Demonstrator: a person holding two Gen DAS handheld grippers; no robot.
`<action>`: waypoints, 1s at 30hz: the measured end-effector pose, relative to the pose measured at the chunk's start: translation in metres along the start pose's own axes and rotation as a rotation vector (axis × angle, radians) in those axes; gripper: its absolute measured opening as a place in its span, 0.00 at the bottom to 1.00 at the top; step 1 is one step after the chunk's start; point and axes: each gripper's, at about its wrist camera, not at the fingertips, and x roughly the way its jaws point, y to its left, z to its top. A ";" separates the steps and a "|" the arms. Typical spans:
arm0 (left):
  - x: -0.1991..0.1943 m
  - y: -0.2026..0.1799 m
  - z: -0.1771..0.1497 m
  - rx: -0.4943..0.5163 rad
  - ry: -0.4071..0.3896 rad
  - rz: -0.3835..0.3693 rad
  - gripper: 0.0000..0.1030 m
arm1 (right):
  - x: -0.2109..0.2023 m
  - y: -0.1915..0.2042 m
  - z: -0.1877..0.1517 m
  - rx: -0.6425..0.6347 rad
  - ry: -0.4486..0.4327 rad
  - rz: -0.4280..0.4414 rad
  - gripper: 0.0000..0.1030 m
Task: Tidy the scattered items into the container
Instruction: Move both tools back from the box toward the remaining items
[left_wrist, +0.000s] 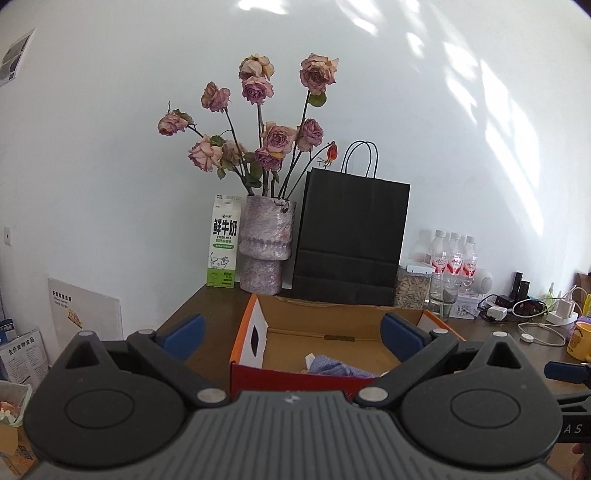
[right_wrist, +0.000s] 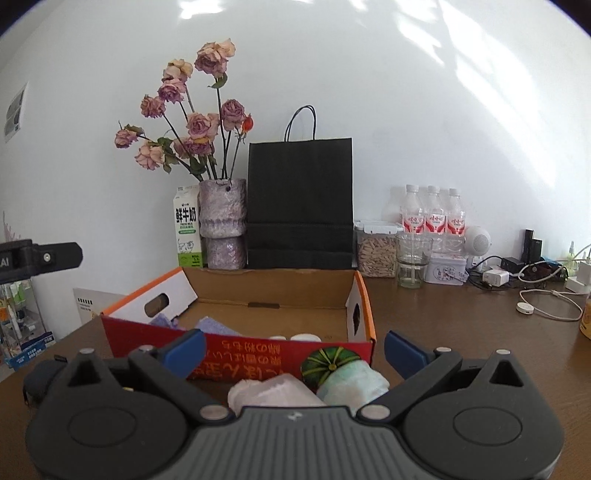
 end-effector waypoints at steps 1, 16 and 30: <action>-0.002 0.002 -0.003 0.002 0.008 0.007 1.00 | -0.002 -0.001 -0.005 0.000 0.015 -0.005 1.00; -0.027 0.037 -0.047 0.037 0.149 0.107 1.00 | -0.016 -0.015 -0.055 0.005 0.189 -0.055 1.00; -0.041 0.046 -0.052 0.024 0.177 0.137 1.00 | -0.024 -0.013 -0.062 0.000 0.213 -0.043 1.00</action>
